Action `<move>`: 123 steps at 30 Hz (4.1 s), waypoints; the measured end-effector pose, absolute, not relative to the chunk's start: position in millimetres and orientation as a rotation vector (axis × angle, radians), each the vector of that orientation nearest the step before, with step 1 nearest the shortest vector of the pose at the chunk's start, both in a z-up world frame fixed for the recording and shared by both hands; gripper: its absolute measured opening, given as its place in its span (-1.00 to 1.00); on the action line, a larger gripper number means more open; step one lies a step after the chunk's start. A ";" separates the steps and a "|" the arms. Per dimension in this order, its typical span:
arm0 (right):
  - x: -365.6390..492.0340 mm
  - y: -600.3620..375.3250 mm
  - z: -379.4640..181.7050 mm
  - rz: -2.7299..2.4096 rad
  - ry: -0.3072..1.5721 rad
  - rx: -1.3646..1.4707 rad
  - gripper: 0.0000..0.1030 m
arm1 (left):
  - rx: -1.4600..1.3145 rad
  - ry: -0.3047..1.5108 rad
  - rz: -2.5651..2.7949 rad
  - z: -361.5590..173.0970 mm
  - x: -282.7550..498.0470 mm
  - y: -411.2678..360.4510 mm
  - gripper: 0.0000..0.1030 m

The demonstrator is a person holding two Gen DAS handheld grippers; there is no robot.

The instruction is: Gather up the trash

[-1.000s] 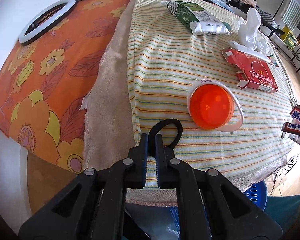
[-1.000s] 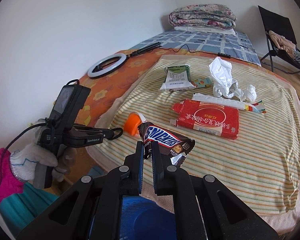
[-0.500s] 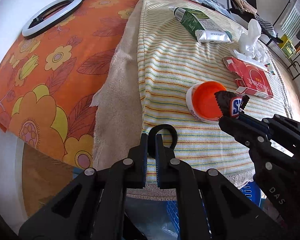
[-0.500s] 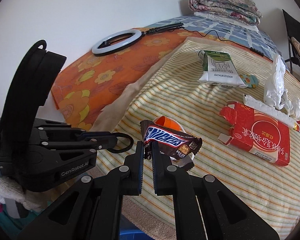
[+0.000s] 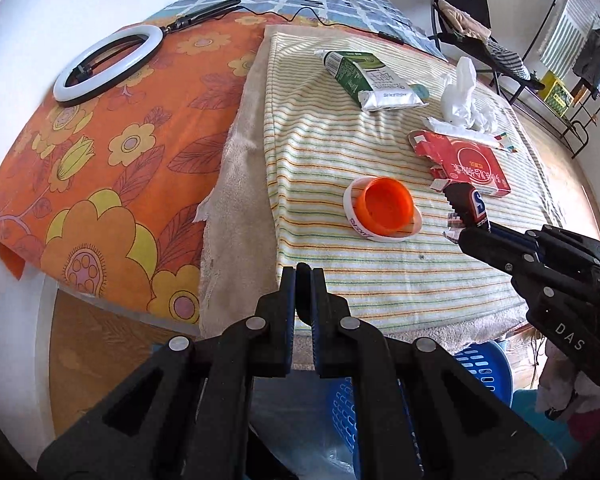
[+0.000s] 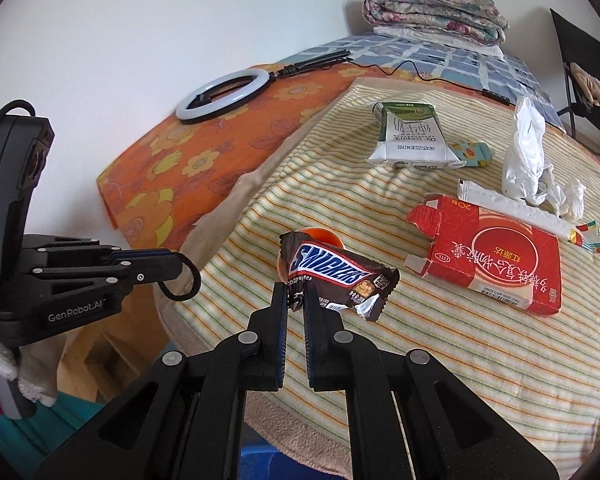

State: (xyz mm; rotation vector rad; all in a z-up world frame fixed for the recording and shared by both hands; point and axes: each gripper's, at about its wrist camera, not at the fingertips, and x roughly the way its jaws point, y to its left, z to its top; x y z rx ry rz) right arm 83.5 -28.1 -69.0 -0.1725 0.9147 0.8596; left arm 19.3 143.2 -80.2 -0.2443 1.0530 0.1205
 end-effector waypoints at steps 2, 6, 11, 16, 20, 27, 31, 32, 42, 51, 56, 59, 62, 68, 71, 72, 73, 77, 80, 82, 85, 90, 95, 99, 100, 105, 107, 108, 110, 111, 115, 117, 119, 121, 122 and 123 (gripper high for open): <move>79.4 -38.7 -61.5 0.855 0.905 -0.160 -0.88 | -0.234 1.039 0.091 -73.4 14.3 132.1 -0.91; 68.0 -63.3 -50.4 0.842 0.897 -0.144 -0.88 | -0.206 1.013 0.028 -61.9 1.9 105.2 -0.91; 51.7 -96.1 -44.5 0.816 0.909 -0.141 -0.88 | -0.187 1.009 -0.065 -57.8 -15.7 67.9 -0.91; 36.6 -125.4 -43.5 0.780 0.928 -0.140 -0.88 | -0.167 1.008 -0.145 -58.8 -32.6 32.0 -0.91; 23.0 -145.4 -44.8 0.759 0.942 -0.136 -0.88 | -0.151 1.022 -0.191 -65.6 -42.0 8.2 -0.91; -3.7 -172.0 -54.5 0.743 0.979 -0.137 -0.88 | -0.102 1.049 -0.247 -77.0 -57.2 -21.4 -0.91; -15.8 -180.2 -59.3 0.738 0.995 -0.141 -0.88 | -0.088 1.073 -0.266 -82.9 -61.1 -29.6 -0.89; -18.3 -182.4 -60.6 0.738 1.001 -0.140 -0.88 | -0.081 1.078 -0.267 -84.6 -62.3 -31.5 -0.86; -24.6 -197.6 -76.3 0.710 1.049 -0.111 -0.11 | -0.076 1.085 -0.254 -92.1 -70.0 -30.4 -0.04; -15.5 -202.6 -81.4 0.645 1.071 -0.116 0.23 | -0.035 1.092 -0.196 -95.4 -64.7 -23.7 0.21; -7.9 -204.6 -82.2 0.626 1.079 -0.113 0.24 | -0.029 1.108 -0.143 -95.6 -54.4 -12.2 0.21; -1.8 -205.3 -80.5 0.616 1.079 -0.121 0.24 | -0.065 1.120 -0.113 -94.2 -45.5 2.0 0.21; 6.7 -205.5 -78.1 0.609 1.081 -0.130 0.30 | -0.090 1.120 -0.072 -89.3 -35.2 16.8 0.21; 25.9 -202.3 -72.6 0.620 1.051 -0.153 0.35 | -0.076 1.101 -0.037 -76.3 -12.2 36.5 0.31; 37.9 -198.0 -67.5 0.627 1.015 -0.175 0.35 | -0.073 1.094 -0.036 -69.7 0.9 44.4 0.38; 42.1 -196.0 -65.1 0.634 0.998 -0.188 0.35 | -0.065 1.094 -0.032 -68.4 5.6 46.5 0.52; 46.2 -193.7 -62.4 0.641 0.979 -0.207 0.35 | -0.053 1.093 -0.032 -67.0 10.2 48.6 0.62; 63.9 -183.3 -52.3 0.678 0.903 -0.284 0.35 | -0.017 1.087 -0.024 -63.7 29.3 57.3 0.63; 81.3 -177.0 -49.2 0.684 0.887 -0.311 0.35 | -0.007 1.076 0.006 -65.3 42.6 64.8 0.63; 95.1 -175.8 -47.7 0.674 0.887 -0.293 0.35 | -0.011 1.076 0.009 -67.6 51.4 69.4 0.63; 116.3 -175.4 -46.2 0.661 0.899 -0.244 0.35 | -0.003 1.067 0.008 -69.8 63.5 72.6 0.63; 138.9 -174.2 -46.9 0.657 0.918 -0.177 0.35 | -0.001 1.070 0.008 -78.0 81.7 75.7 0.62; 143.4 -167.2 -54.5 0.674 0.944 -0.188 0.35 | -0.012 1.097 -0.003 -89.1 95.6 75.6 0.40; 141.9 -165.1 -55.3 0.688 0.948 -0.198 0.35 | -0.005 1.123 -0.015 -98.6 102.7 71.2 0.06; 141.7 -164.7 -55.2 0.690 0.947 -0.198 0.35 | -0.007 1.129 -0.018 -100.8 103.8 69.8 0.01; 142.6 -164.5 -55.3 0.693 0.949 -0.199 0.35 | 0.018 1.153 -0.032 -111.6 109.5 61.2 -0.16; 144.1 -164.3 -55.5 0.690 0.951 -0.196 0.35 | 0.024 1.162 -0.023 -115.8 113.4 60.6 -0.28; 145.3 -164.3 -55.3 0.688 0.951 -0.193 0.35 | 0.018 1.167 -0.018 -117.7 115.2 61.8 -0.30; 149.2 -164.2 -54.5 0.688 0.952 -0.188 0.35 | 0.003 1.170 -0.024 -119.5 118.4 63.2 -0.34; 152.2 -163.4 -53.9 0.686 0.950 -0.186 0.35 | 0.008 1.168 -0.025 -119.9 119.7 63.0 -0.44; 165.6 -158.4 -50.4 0.685 0.932 -0.190 0.35 | 0.008 1.170 -0.020 -121.9 126.6 65.0 -0.83; 174.1 -153.6 -47.2 0.690 0.914 -0.198 0.35 | -0.033 1.172 -0.027 -122.1 128.8 70.2 -0.88; 183.3 -146.1 -45.0 0.688 0.895 -0.224 0.37 | -0.052 1.168 -0.026 -120.8 130.7 73.7 -0.89; 194.2 -138.2 -43.8 0.677 0.870 -0.250 0.57 | -0.063 1.160 -0.027 -119.1 133.6 77.7 -0.91; 199.9 -134.6 -43.5 0.669 0.850 -0.260 0.58 | -0.068 1.157 -0.027 -118.0 134.5 79.0 -0.91; 206.0 -130.8 -44.1 0.662 0.835 -0.270 0.58 | -0.076 1.153 -0.028 -117.0 135.6 80.7 -0.91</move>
